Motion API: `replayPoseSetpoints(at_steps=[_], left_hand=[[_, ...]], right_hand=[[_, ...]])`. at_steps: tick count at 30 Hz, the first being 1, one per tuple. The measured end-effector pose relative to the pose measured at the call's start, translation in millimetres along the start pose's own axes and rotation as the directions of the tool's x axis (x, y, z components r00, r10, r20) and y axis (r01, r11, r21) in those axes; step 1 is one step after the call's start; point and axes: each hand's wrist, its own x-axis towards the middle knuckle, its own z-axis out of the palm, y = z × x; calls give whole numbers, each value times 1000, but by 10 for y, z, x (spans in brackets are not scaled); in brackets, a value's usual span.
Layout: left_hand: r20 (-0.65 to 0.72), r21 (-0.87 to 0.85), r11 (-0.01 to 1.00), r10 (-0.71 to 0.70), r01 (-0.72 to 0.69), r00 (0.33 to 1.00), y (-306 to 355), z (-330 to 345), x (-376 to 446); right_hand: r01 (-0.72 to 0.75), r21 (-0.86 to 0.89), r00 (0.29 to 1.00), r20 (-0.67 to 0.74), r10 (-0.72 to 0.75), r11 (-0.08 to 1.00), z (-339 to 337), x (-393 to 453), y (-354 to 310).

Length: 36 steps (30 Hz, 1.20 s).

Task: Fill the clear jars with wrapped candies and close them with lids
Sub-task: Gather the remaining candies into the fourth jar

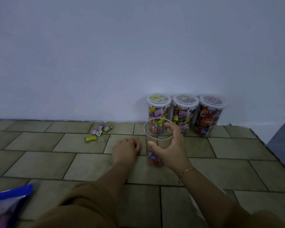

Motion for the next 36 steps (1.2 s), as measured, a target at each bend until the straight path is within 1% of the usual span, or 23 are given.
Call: replayPoseSetpoints(at_steps=[6,7,8,9,10,11,12,13,14,15,16,17,19,22,27,30,33,36], left_hand=[[55,-189,978,-78,87,995,-138,-139,-341],[47,-266,956,-115,124,992,-146,-185,-402],[32,-375,911,-171,170,985,-151,-244,-465],[37,-514,828,-240,224,970,-146,-311,-506],[56,-661,702,-308,266,950,-127,-423,-554],[92,-787,542,-371,296,924,-106,-535,-563],[142,-878,363,-426,313,893,-77,-685,-577],[193,-934,184,-466,308,863,-47,-833,-578],[229,-961,23,-488,274,843,-12,-1001,-580],[254,-967,-106,-491,232,833,24,-1153,-571],[263,-962,-193,-475,193,840,74,-1320,-580],[258,-957,-241,-443,163,859,125,-1460,-582],[220,-959,-253,-361,132,906,242,-1683,-619],[187,-972,-194,-281,135,941,381,-1828,-729],[165,-985,-94,-269,145,949,451,-1728,-919],[151,-988,-53,-268,142,952,460,-1701,-1018],[101,-994,11,-275,108,956,482,-1711,-1109],[83,-996,-10,-233,83,969,503,-1700,-1193]], right_hand=[[-3,11,998,63,2,1000,-98,-159,-142],[-6,20,997,74,5,1000,-113,-207,-172],[-11,37,996,85,8,999,-125,-264,-217],[-23,57,995,100,17,998,-127,-314,-246],[-39,76,993,115,31,996,-139,-381,-297],[-55,96,990,132,42,994,-132,-438,-321],[-71,109,988,144,55,991,-135,-503,-363],[-86,114,986,154,68,990,-124,-564,-387],[-98,104,984,159,81,990,-124,-624,-423],[-101,92,983,164,84,991,-115,-676,-442],[-106,81,981,170,92,991,-115,-727,-473],[-114,73,979,180,99,991,-111,-766,-488],[-120,53,975,194,108,991,-109,-837,-534],[-117,40,973,205,107,992,-126,-924,-603],[-117,65,974,201,102,991,-140,-1035,-673],[-128,61,974,197,114,990,-152,-1091,-679],[-142,43,969,209,130,989,-185,-1123,-701],[-148,40,970,201,137,988,-203,-1136,-726]])
